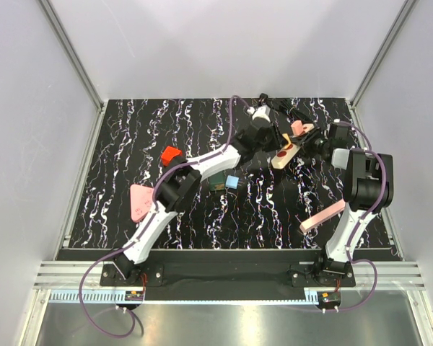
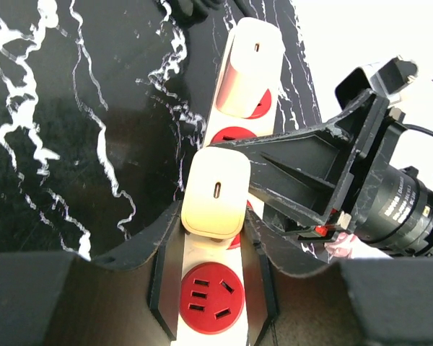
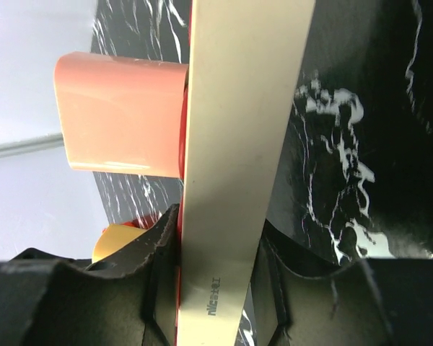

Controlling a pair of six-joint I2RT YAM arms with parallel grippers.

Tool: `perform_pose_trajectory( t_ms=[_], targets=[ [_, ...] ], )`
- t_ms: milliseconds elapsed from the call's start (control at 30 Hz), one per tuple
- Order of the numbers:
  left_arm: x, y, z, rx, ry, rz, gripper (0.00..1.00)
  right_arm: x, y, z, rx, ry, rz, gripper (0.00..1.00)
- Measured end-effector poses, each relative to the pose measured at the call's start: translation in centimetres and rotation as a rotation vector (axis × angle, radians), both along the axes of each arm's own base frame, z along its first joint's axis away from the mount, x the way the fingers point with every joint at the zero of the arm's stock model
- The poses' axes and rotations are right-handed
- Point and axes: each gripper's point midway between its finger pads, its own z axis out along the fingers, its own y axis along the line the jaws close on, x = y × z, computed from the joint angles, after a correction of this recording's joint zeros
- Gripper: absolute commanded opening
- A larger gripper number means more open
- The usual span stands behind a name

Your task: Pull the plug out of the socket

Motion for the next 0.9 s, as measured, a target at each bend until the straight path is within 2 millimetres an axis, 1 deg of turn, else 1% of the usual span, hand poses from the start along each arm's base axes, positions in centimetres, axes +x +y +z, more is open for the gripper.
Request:
perform_pose_trajectory(
  t_ms=[100, 200, 233, 300, 433, 500, 600, 800, 900],
  targets=[
    [1.4, -0.8, 1.0, 0.011, -0.004, -0.026, 0.0, 1.2, -0.9, 1.0, -0.022, -0.04, -0.039, 0.0],
    [2.4, -1.5, 2.5, 0.019, -0.058, -0.061, 0.0, 2.5, -1.7, 2.5, -0.046, -0.091, -0.067, 0.0],
    [2.5, -1.4, 2.4, 0.025, -0.069, -0.065, 0.0, 2.6, -1.6, 2.8, -0.05, -0.101, -0.066, 0.0],
    [2.4, -1.2, 2.3, 0.027, -0.091, -0.073, 0.0, 2.7, -1.5, 3.0, -0.072, -0.107, -0.065, 0.0],
    [1.7, -0.7, 1.0, 0.057, -0.106, -0.103, 0.0, 1.9, -1.1, 1.7, -0.098, -0.057, -0.056, 0.0],
    [1.3, -0.4, 0.7, 0.066, -0.109, -0.111, 0.0, 1.5, -0.8, 1.3, -0.102, -0.038, -0.045, 0.0],
    [0.9, 0.4, 0.8, 0.06, -0.114, -0.099, 0.0, 1.3, -0.1, 1.3, -0.092, -0.037, -0.018, 0.0],
    [-0.6, 4.0, 1.5, -0.002, -0.036, -0.017, 0.0, 0.1, 3.4, 1.9, -0.021, -0.039, 0.099, 0.0],
    [-0.5, 4.6, 2.0, -0.044, -0.009, 0.007, 0.0, 0.1, 4.0, 2.4, -0.005, -0.056, 0.122, 0.0]
  ],
)
